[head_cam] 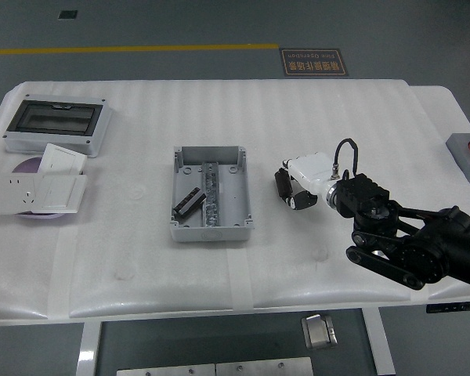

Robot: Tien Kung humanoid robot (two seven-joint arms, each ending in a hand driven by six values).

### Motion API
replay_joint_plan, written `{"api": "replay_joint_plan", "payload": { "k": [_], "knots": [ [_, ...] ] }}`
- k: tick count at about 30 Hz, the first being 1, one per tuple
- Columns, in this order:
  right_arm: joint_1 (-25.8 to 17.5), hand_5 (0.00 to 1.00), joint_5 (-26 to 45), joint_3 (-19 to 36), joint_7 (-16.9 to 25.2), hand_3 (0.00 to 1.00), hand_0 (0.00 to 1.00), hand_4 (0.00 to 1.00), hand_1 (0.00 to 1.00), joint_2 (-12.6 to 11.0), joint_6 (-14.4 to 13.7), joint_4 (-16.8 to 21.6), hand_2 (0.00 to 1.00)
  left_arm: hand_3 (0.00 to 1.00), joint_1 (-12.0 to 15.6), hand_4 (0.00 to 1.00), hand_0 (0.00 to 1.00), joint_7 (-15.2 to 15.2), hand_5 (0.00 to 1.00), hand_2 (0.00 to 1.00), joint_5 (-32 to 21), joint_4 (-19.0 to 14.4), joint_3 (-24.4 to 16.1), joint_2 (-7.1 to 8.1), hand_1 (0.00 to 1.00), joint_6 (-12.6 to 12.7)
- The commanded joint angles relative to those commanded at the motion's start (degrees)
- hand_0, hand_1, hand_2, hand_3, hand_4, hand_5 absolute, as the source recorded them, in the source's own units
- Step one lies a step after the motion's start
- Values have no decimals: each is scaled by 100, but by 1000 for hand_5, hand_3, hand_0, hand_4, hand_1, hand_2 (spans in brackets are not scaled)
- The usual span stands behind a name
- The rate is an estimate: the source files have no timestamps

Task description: Pick up the battery,place it into the box

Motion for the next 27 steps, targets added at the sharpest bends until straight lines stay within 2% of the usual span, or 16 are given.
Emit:
{"api": "replay_joint_plan", "payload": {
  "k": [1,2,9,13,17,20,25,26,27],
  "knots": [
    [-7,217,9,62,0,709,565,511,407,-16,-7,55,569,588,0,452,638,-1,117,533,1,0,-1,-2,700,1],
    [-19,174,2,160,-5,697,534,464,390,-33,-14,138,558,588,2,454,639,-1,120,534,1,0,3,-3,700,1],
    [-224,172,137,930,-28,695,527,449,387,-53,-76,893,553,589,9,454,639,3,123,534,21,0,-15,-3,700,2],
    [-422,172,490,1284,91,695,527,449,387,32,-207,1388,553,589,20,454,639,10,123,534,32,0,-32,-7,700,0],
    [-555,168,685,1304,290,697,527,441,388,191,-435,1800,553,588,36,454,639,21,126,536,63,0,-61,-3,700,-7],
    [-591,168,498,1203,228,703,527,436,391,342,-408,1770,560,588,37,454,640,-2,128,535,33,0,-65,4,700,25],
    [-635,168,-59,972,31,703,527,436,391,535,-290,1471,560,588,19,454,640,-52,128,535,12,0,-79,9,700,74],
    [-646,316,-141,934,19,944,780,702,750,562,-294,1426,843,588,19,453,640,-53,130,535,16,0,-78,10,701,73],
    [-656,316,-195,904,11,944,780,702,750,583,-297,1391,843,588,21,453,640,-51,130,535,30,0,-91,11,701,71]
  ]
}}
